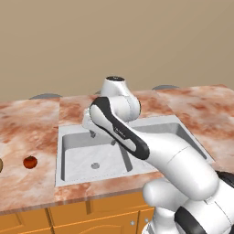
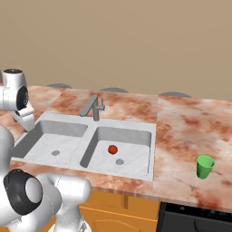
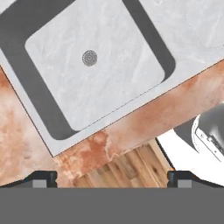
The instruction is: Remove the tomato and tomato from the sink. Then move the bowl and cup from the counter to the sink for washing.
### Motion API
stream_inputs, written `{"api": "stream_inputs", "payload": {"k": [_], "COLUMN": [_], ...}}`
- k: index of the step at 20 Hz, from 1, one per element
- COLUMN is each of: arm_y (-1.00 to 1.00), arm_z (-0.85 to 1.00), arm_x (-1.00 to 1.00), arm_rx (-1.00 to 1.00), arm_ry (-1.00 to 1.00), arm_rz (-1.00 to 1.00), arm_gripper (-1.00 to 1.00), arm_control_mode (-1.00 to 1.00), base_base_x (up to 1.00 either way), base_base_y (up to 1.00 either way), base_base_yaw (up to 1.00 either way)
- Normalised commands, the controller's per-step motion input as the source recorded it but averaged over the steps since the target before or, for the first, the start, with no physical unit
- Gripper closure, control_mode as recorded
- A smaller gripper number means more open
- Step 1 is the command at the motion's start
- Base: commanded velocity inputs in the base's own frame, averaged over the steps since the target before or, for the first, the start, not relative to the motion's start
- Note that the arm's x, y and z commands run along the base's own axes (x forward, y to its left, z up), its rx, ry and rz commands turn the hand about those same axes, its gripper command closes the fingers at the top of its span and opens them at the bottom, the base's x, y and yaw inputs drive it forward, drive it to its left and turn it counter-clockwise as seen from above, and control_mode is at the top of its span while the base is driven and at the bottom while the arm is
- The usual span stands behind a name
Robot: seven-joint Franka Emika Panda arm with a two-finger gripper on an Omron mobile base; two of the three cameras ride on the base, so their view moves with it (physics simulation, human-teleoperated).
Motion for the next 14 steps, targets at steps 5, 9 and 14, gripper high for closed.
{"api": "stream_inputs", "payload": {"k": [5, 9, 14], "arm_y": [-0.26, -0.33, -0.38], "arm_z": [0.00, 0.00, 0.00], "arm_x": [-0.24, -0.21, -0.18], "arm_rx": [-0.09, -0.05, 0.00], "arm_ry": [0.00, -0.02, -0.01], "arm_rz": [0.17, 0.18, 0.19], "arm_gripper": [-1.00, -1.00, -1.00], "arm_control_mode": [-1.00, -1.00, -1.00], "base_base_x": [0.00, 0.00, 0.00], "base_base_y": [0.00, 0.00, 0.00], "base_base_yaw": [0.00, 0.00, 0.00]}}
